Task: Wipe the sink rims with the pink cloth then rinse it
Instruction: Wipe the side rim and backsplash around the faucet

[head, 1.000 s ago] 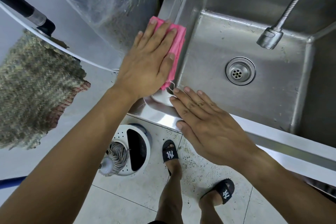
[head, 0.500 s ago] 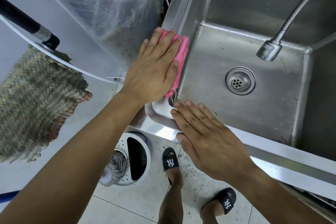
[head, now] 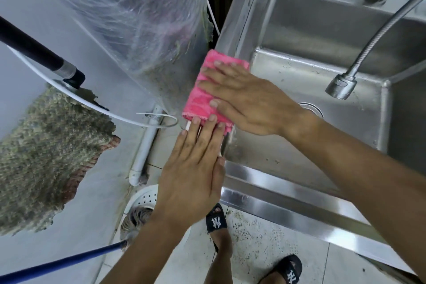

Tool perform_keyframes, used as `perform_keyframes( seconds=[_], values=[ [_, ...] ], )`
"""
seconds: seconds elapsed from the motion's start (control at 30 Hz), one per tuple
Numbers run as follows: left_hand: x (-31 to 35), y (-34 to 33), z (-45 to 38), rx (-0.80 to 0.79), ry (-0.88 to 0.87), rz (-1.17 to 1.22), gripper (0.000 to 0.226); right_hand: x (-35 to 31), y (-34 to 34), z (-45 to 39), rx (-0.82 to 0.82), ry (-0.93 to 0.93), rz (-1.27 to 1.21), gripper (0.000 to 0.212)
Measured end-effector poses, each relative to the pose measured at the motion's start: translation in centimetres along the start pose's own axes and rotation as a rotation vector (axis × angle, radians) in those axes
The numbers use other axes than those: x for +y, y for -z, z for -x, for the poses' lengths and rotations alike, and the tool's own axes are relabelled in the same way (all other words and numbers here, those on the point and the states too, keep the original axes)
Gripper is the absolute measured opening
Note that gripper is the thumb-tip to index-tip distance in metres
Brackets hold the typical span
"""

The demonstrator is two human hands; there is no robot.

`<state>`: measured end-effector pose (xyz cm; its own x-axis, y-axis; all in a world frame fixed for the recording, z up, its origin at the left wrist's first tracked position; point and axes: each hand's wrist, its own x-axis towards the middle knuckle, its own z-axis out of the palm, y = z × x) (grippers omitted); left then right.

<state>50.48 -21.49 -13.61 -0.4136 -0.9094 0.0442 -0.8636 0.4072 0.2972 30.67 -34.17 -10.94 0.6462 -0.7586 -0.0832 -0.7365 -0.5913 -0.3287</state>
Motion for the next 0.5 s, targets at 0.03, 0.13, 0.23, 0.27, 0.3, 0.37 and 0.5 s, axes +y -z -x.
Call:
perform_keyframes(
  seconds=[0.03, 0.13, 0.23, 0.27, 0.3, 0.37, 0.5],
  values=[
    [-0.1, 0.0, -0.1, -0.006, -0.001, -0.009, 0.062, 0.6, -0.5, -0.8, -0.038, 0.024, 0.011, 0.055],
    [-0.1, -0.2, -0.2, -0.018, 0.023, -0.03, 0.064, 2.0, -1.5, -1.8, 0.058, -0.045, -0.015, 0.055],
    [-0.1, -0.2, -0.6, -0.025, 0.042, -0.014, 0.064, 1.4, -1.3, -3.4, 0.227, -0.315, -0.141, 0.055],
    [-0.3, -0.1, -1.0, -0.029, 0.042, 0.002, 0.065, 0.8, -1.3, -3.9, 0.27, -0.408, -0.184, 0.055],
    [-0.6, 0.0, -1.7, -0.033, 0.038, 0.02, 0.065, 0.2, -1.5, -4.2, 0.293, -0.478, -0.212, 0.055],
    [-1.3, 0.1, -3.8, -0.039, 0.035, 0.059, 0.064, -0.6, -1.6, -4.1, 0.304, -0.542, -0.251, 0.056],
    [-1.9, 0.0, -6.6, -0.042, 0.051, 0.021, 0.064, 2.1, 0.7, -3.3, 0.299, -0.24, -0.061, 0.056]
  ],
)
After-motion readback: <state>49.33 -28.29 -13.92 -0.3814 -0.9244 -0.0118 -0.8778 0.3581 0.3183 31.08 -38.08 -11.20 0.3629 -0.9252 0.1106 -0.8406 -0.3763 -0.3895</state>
